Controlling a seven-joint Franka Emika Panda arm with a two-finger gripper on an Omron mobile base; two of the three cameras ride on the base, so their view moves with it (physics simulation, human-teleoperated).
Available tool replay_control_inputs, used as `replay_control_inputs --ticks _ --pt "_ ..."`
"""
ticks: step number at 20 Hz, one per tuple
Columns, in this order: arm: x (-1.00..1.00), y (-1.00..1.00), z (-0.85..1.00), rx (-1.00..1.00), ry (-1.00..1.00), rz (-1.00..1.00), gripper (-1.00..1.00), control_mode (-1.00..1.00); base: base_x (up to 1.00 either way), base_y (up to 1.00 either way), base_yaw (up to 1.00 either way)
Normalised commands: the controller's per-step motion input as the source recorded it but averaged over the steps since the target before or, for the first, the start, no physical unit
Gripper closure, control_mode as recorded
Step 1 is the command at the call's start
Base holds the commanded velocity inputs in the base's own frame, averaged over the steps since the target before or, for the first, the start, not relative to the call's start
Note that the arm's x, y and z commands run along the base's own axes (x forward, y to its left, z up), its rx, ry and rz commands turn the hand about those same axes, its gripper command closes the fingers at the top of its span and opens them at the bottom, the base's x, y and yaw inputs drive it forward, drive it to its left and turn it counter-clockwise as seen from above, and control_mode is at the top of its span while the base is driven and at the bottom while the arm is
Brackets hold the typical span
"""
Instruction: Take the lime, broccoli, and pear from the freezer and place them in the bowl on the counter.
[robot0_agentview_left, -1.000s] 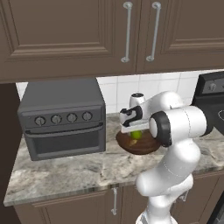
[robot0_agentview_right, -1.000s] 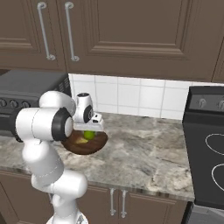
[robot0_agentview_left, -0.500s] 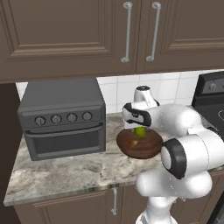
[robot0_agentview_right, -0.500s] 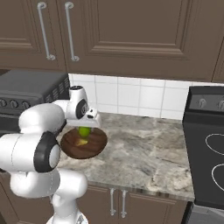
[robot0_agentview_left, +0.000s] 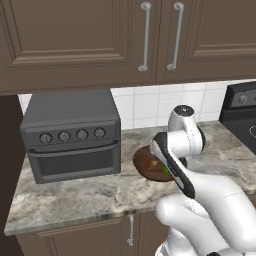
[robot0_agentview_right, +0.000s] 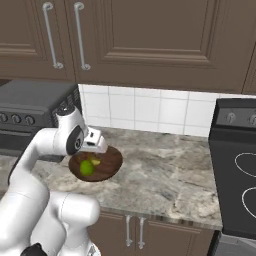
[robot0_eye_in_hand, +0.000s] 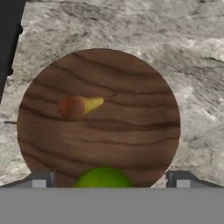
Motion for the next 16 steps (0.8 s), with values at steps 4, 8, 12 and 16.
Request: replay_control_inputs --ticks 4,8,12,16 --pt "0.1 -0.05 0.0 0.0 0.07 -0.02 -1.0 -1.0 0.0 0.0 0.0" --pt "1.0 -0.17 0.0 0.01 0.46 -0.18 -1.0 -1.0 0.0 0.0 0.0" --pt "0.15 0.0 0.48 0.02 0.24 -0.06 -1.0 -1.0 0.0 0.0 0.0" --pt "-0.96 0.0 0.48 0.01 -0.03 0.0 -1.0 -1.0 0.0 0.0 0.0"
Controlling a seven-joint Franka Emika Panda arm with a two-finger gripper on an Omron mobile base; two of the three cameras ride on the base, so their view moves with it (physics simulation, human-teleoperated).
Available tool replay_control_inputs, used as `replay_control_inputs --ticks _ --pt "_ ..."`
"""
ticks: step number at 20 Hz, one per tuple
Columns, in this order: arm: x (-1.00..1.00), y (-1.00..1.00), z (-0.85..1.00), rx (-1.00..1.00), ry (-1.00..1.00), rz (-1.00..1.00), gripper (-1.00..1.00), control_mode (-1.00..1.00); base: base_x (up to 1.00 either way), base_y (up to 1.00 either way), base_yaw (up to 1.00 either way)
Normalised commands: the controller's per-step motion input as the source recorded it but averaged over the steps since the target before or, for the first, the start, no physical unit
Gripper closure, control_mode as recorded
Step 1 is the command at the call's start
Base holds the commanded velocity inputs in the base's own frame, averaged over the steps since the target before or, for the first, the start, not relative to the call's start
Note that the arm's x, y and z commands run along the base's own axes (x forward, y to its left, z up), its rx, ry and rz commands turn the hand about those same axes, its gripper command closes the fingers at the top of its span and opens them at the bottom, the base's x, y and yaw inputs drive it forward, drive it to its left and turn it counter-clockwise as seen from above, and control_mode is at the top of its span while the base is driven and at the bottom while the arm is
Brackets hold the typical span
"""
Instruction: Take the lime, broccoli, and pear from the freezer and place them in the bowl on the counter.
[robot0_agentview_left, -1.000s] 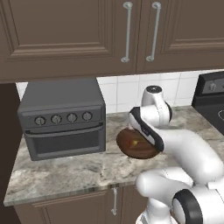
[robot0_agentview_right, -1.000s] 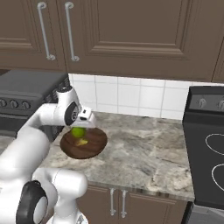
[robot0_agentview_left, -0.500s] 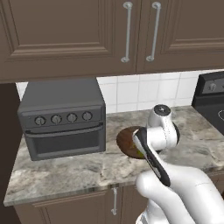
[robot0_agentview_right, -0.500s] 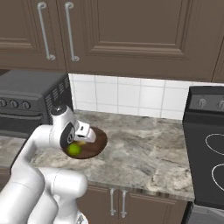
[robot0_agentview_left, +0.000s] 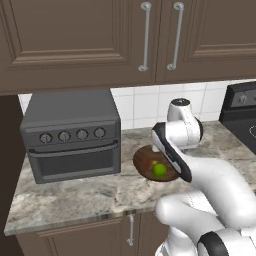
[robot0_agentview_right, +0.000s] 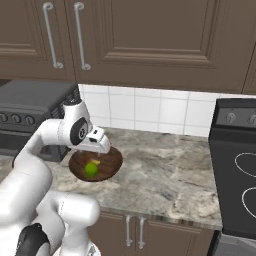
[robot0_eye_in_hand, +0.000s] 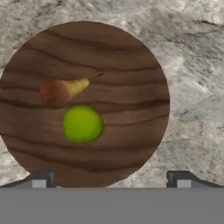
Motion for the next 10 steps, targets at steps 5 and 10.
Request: replay_control_inputs --ticks 5,10 --pt "-1.0 0.0 0.72 0.0 -0.18 -0.03 -1.0 -1.0 0.0 0.0 0.0" --pt "-0.6 0.0 0.3 0.03 -0.06 -0.02 -1.0 1.0 -0.4 0.0 -0.02"
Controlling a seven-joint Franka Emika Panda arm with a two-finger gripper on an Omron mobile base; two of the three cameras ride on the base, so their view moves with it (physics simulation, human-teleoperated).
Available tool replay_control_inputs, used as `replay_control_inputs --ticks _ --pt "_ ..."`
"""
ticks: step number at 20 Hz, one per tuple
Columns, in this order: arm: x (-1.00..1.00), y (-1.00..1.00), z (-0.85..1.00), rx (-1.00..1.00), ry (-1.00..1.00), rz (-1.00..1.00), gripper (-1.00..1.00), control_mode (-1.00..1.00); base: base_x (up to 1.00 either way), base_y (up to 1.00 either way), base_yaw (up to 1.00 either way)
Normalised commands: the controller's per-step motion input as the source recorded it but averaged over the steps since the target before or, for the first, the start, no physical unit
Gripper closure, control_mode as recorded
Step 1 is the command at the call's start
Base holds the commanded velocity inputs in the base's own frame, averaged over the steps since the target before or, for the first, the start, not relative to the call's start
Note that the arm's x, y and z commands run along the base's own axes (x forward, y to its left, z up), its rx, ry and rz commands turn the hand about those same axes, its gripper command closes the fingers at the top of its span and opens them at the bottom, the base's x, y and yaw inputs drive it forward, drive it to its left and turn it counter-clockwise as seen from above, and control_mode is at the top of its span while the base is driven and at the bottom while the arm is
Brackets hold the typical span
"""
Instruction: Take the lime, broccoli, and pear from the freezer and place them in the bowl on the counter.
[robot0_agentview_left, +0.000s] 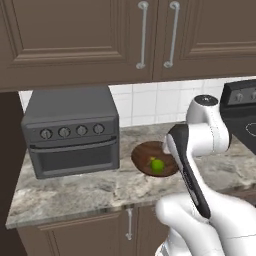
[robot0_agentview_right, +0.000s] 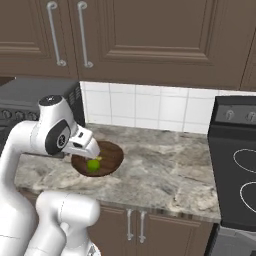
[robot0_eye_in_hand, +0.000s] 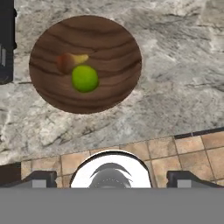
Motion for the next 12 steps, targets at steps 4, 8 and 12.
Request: replay_control_inputs --ticks 4,8,12 --pt "0.0 0.0 0.0 0.0 0.0 0.0 -1.0 1.0 -1.0 0.15 -0.02" --pt "0.0 0.0 0.0 0.0 0.0 0.0 -1.0 1.0 -1.0 0.63 0.0" --pt "0.0 0.0 0.0 0.0 0.0 0.0 -1.0 1.0 -1.0 0.94 0.0"
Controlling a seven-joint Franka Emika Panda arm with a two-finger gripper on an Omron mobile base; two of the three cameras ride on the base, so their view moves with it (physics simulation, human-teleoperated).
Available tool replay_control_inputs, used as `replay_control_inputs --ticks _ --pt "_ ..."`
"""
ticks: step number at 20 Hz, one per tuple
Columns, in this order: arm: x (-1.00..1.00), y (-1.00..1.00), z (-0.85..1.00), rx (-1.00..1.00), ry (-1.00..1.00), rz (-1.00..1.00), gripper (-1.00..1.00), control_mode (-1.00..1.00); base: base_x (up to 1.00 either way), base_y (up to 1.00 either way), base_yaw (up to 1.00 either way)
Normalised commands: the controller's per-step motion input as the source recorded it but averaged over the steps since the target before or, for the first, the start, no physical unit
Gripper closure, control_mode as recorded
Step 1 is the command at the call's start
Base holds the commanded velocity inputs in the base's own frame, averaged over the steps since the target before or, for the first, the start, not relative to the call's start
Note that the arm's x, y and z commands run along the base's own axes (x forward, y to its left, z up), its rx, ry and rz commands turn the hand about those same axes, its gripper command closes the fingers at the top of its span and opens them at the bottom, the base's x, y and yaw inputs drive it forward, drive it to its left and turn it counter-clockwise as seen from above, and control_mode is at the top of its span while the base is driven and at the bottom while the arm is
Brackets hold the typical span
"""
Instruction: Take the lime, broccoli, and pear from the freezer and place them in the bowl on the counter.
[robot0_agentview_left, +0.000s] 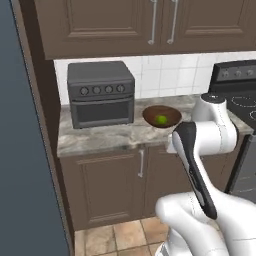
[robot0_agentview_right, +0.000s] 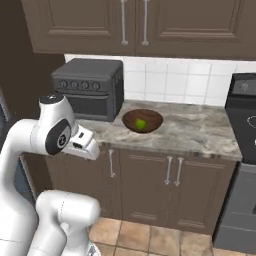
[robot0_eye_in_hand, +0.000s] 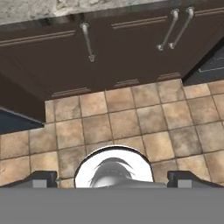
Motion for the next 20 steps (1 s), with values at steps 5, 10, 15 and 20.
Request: replay_control_inputs --ticks 5,10,15,20 --pt "0.0 0.0 0.0 0.0 0.0 0.0 -1.0 1.0 -1.0 1.0 -0.02" --pt "0.0 0.0 0.0 0.0 0.0 0.0 -1.0 1.0 -0.55 1.0 -0.06" --pt "0.0 0.0 0.0 0.0 0.0 0.0 -1.0 1.0 0.02 1.0 -0.1" --pt "0.0 0.0 0.0 0.0 0.0 0.0 -1.0 1.0 0.34 1.0 -0.01"
